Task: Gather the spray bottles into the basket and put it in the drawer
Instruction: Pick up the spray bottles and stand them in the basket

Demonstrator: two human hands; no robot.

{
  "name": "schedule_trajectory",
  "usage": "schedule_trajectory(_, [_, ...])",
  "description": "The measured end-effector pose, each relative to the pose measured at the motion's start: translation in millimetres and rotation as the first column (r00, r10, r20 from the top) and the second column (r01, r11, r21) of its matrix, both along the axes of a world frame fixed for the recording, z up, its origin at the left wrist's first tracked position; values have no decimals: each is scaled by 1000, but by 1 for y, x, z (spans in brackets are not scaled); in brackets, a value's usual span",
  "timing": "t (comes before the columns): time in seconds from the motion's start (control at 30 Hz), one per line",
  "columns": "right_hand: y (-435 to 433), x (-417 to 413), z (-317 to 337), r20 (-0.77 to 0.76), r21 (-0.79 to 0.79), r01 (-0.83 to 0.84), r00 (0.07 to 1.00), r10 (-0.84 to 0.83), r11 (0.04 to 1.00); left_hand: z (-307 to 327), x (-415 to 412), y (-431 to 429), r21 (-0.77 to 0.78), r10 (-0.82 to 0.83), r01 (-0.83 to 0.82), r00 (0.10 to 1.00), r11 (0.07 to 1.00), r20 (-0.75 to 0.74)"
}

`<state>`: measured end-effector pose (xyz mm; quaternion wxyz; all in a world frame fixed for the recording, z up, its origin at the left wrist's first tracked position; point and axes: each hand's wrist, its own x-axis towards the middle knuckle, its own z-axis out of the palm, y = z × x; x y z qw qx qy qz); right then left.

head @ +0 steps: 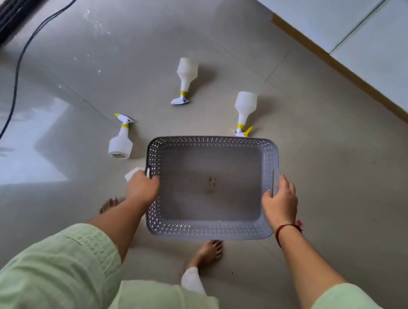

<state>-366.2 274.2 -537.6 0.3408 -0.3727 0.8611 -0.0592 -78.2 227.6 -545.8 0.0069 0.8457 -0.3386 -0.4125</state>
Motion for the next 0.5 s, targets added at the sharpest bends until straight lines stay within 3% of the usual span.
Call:
schedule_trajectory(0.3, [-76, 89, -22, -79, 9, -58, 995, 58, 998, -46, 113, -40, 92, 161, -151, 980, 984, -116])
schedule_trajectory(0.5, [-157, 172, -29, -121, 30, -67, 990, 70, 997, -47, 194, -94, 161, 183, -152, 964, 975, -195])
